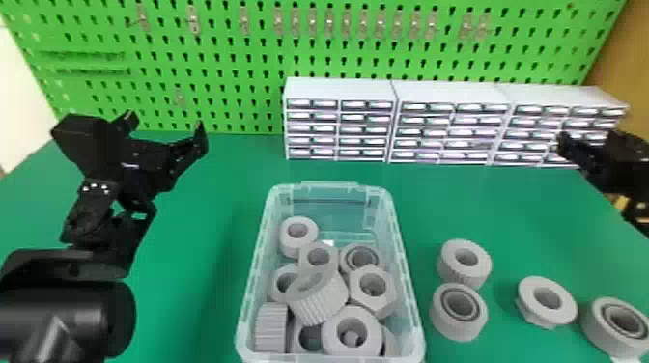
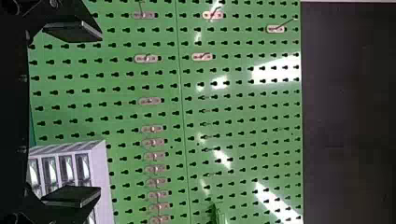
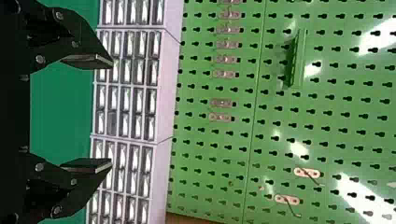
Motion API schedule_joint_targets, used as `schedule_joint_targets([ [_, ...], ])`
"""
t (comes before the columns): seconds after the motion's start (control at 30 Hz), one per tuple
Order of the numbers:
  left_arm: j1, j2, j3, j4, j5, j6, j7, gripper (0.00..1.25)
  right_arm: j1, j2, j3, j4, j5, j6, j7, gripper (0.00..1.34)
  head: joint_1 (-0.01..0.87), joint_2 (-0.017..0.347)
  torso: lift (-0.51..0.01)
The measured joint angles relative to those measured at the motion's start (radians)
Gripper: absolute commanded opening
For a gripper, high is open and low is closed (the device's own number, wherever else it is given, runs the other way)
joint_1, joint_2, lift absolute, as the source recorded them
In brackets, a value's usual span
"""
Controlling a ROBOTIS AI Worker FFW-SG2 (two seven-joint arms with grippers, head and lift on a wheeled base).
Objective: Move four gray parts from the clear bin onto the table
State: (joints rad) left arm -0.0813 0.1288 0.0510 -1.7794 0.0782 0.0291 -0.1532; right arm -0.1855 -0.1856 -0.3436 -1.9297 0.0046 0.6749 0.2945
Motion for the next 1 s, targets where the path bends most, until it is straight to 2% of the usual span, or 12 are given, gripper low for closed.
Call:
schedule_joint_targets([
  [1.0, 0.000, 0.000, 0.000, 0.000, 0.000, 0.000, 0.000, 1.12, 0.000, 0.000, 0.003, 0.000, 0.000, 0.000, 0.000, 0.83, 0.678, 0.034, -0.050],
])
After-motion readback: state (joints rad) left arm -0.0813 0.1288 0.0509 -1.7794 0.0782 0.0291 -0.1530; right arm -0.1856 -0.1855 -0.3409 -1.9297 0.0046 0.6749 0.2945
